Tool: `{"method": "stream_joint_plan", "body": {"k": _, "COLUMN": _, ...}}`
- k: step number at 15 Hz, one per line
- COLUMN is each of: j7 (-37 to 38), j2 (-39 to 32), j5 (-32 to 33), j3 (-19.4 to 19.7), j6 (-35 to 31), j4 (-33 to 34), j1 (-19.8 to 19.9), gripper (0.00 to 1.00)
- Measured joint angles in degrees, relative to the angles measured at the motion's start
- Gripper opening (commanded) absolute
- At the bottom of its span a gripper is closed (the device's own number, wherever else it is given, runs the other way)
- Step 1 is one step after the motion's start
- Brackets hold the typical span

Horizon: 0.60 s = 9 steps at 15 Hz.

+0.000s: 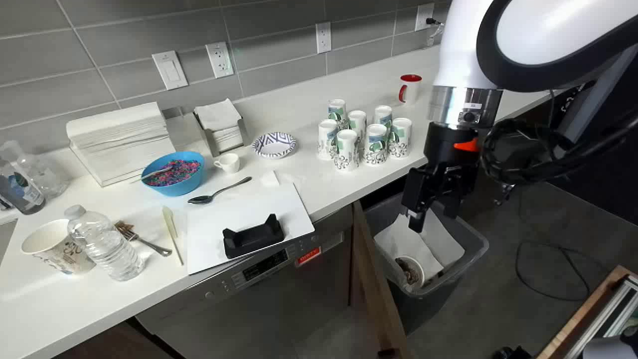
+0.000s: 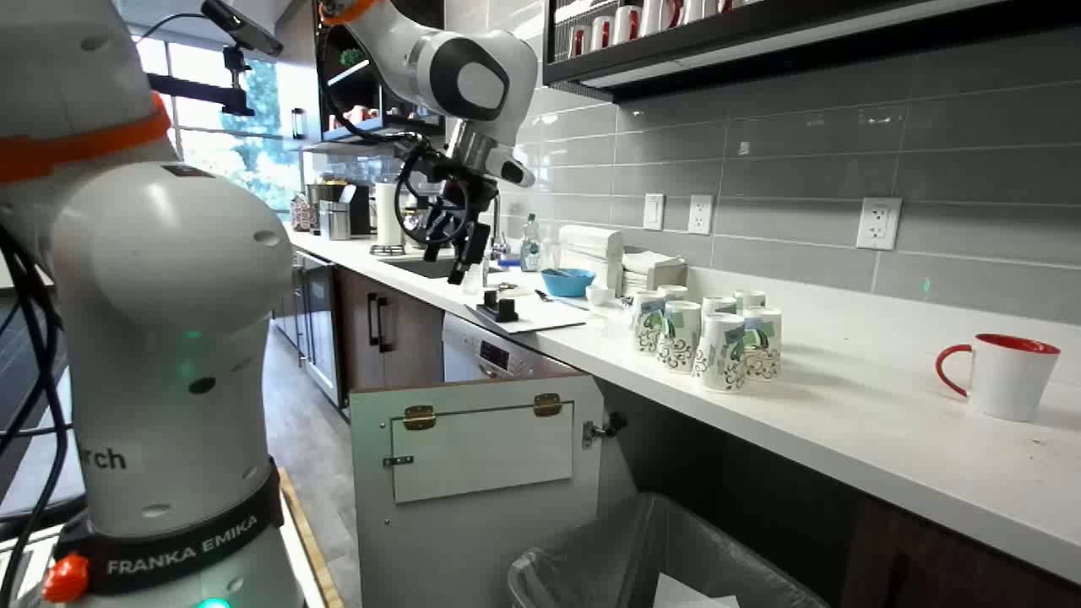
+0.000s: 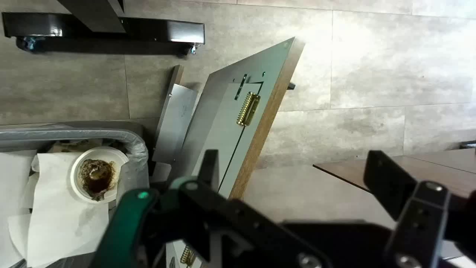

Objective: Build a tower of cups

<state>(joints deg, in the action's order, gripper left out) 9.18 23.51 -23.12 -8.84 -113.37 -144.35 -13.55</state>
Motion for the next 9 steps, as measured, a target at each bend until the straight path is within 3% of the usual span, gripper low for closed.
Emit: {"method": "stream_joint_plan", "body": {"k": 9, "j7": 0.6, "j2": 0.2, "j5": 0.0, "j3": 0.0, "j6": 0.0, "j4": 0.0, "j1": 0.4, "gripper": 1.00}}
